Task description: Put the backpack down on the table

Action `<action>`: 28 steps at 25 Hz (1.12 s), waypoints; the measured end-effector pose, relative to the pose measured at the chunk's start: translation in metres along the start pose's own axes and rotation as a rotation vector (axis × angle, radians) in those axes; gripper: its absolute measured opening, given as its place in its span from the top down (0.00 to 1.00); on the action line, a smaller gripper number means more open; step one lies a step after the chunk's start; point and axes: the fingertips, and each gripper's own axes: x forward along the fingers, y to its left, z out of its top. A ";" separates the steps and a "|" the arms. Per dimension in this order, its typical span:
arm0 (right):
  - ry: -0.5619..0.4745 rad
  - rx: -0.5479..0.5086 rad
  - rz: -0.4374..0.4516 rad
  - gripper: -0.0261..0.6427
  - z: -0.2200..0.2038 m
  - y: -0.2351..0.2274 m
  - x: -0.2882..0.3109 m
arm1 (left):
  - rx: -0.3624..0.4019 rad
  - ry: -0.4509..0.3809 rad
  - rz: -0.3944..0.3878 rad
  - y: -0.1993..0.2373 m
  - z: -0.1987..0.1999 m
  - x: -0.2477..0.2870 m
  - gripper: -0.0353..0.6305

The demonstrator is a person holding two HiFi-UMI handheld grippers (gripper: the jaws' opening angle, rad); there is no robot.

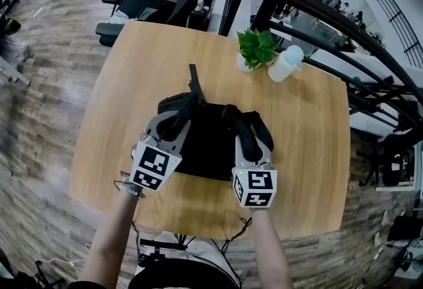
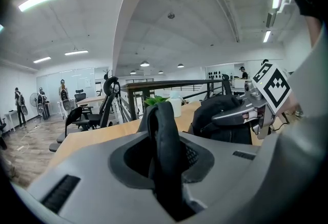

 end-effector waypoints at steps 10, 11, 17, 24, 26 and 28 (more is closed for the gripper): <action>-0.006 0.036 0.037 0.73 -0.001 0.011 0.003 | -0.004 0.035 -0.038 -0.003 -0.006 0.002 0.78; -0.009 0.037 0.035 0.70 0.000 0.012 0.002 | -0.001 0.036 -0.043 -0.004 -0.005 0.001 0.77; -0.061 0.048 0.018 0.67 0.016 0.011 -0.011 | 0.003 0.008 -0.030 -0.002 0.005 -0.011 0.72; -0.118 0.036 -0.028 0.66 0.036 0.013 -0.040 | 0.021 -0.041 -0.001 -0.001 0.027 -0.043 0.72; -0.137 0.037 -0.042 0.66 0.041 0.014 -0.050 | 0.029 -0.050 0.002 -0.004 0.032 -0.053 0.72; -0.155 0.033 -0.047 0.66 0.046 0.019 -0.062 | 0.027 -0.063 0.005 -0.007 0.036 -0.064 0.72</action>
